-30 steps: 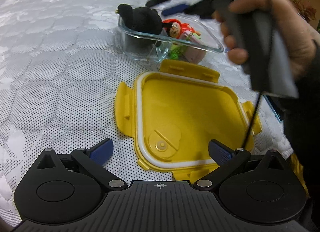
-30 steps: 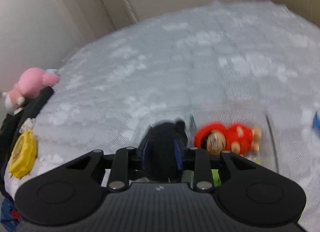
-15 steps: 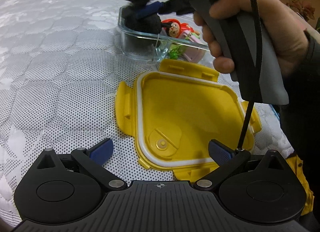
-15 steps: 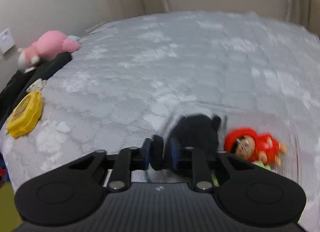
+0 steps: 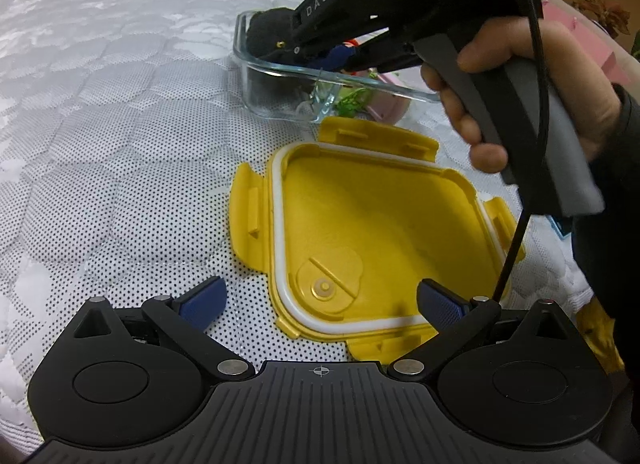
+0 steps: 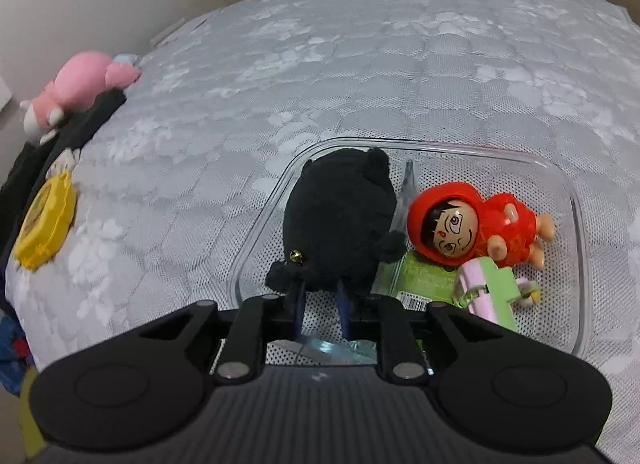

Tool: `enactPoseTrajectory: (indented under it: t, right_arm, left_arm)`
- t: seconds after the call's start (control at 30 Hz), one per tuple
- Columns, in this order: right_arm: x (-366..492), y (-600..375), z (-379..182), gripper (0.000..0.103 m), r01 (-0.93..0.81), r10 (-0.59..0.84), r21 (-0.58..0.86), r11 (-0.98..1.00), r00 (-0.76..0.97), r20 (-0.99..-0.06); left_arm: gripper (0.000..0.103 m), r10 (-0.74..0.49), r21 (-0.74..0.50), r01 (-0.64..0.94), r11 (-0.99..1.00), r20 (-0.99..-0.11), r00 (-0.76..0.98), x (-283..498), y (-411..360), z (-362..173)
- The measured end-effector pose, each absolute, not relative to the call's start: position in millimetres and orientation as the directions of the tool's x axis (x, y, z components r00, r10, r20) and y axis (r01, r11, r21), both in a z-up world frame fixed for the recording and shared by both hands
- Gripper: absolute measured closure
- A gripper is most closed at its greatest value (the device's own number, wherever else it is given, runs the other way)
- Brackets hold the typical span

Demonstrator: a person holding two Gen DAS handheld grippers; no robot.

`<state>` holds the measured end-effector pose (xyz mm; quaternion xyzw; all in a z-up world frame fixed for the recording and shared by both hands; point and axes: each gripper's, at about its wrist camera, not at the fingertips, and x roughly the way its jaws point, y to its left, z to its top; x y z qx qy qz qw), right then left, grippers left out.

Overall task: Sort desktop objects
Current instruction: 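Lower the black plush back into the container corner with the right gripper, then open the right gripper and withdraw it from the container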

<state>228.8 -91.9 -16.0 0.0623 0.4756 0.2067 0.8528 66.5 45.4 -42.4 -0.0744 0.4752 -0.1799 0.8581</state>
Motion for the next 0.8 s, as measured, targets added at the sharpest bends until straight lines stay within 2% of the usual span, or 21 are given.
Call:
enactPoseTrajectory:
  t: [0.1, 0.17, 0.27, 0.37, 0.53, 0.6, 0.63, 0.73, 0.8]
  right_arm:
    - [224.4, -109.5, -1.8, 0.073, -0.249, 0.469, 0.397, 0.883, 0.462, -0.753]
    - [213.5, -122.0, 9.0, 0.057, -0.260, 0.500, 0.427, 0.866, 0.477, -0.723]
    - [192.8, -135.2, 14.9, 0.054, -0.285, 0.524, 0.440, 0.852, 0.478, -0.705]
    - [178.1, -133.8, 5.2, 0.063, -0.319, 0.540, 0.438, 0.841, 0.435, -0.720]
    - [178.2, -120.3, -11.5, 0.063, -0.327, 0.509, 0.394, 0.859, 0.464, -0.725]
    - [182.0, -114.0, -19.6, 0.076, -0.333, 0.516, 0.398, 0.855, 0.465, -0.719]
    - [183.2, -110.7, -22.4, 0.088, -0.347, 0.518, 0.391, 0.853, 0.460, -0.721]
    - [180.2, -106.2, -22.6, 0.088, -0.373, 0.509, 0.360, 0.855, 0.473, -0.719]
    - [181.1, -109.0, -13.9, 0.088, -0.375, 0.551, 0.410, 0.831, 0.455, -0.700]
  left_arm:
    - [0.000, -0.383, -0.304, 0.236, 0.923, -0.787, 0.483, 68.2, 45.9, -43.6]
    - [0.000, -0.384, -0.307, 0.233, 0.923, -0.787, 0.483, 69.7, 45.7, -44.3]
    - [0.000, -0.382, -0.306, 0.231, 0.923, -0.787, 0.484, 72.3, 43.9, -44.9]
    - [0.000, -0.376, -0.299, 0.230, 0.926, -0.790, 0.484, 71.1, 41.8, -43.5]
    - [0.000, -0.374, -0.294, 0.237, 0.926, -0.792, 0.482, 69.0, 40.6, -42.8]
    - [0.000, -0.374, -0.292, 0.238, 0.926, -0.793, 0.481, 68.2, 41.2, -42.8]
    - [0.000, -0.374, -0.293, 0.238, 0.926, -0.793, 0.481, 67.8, 42.1, -42.6]
    - [0.000, -0.379, -0.297, 0.240, 0.924, -0.791, 0.481, 66.6, 44.3, -42.4]
    - [0.000, -0.382, -0.300, 0.240, 0.923, -0.790, 0.480, 66.9, 45.2, -42.6]
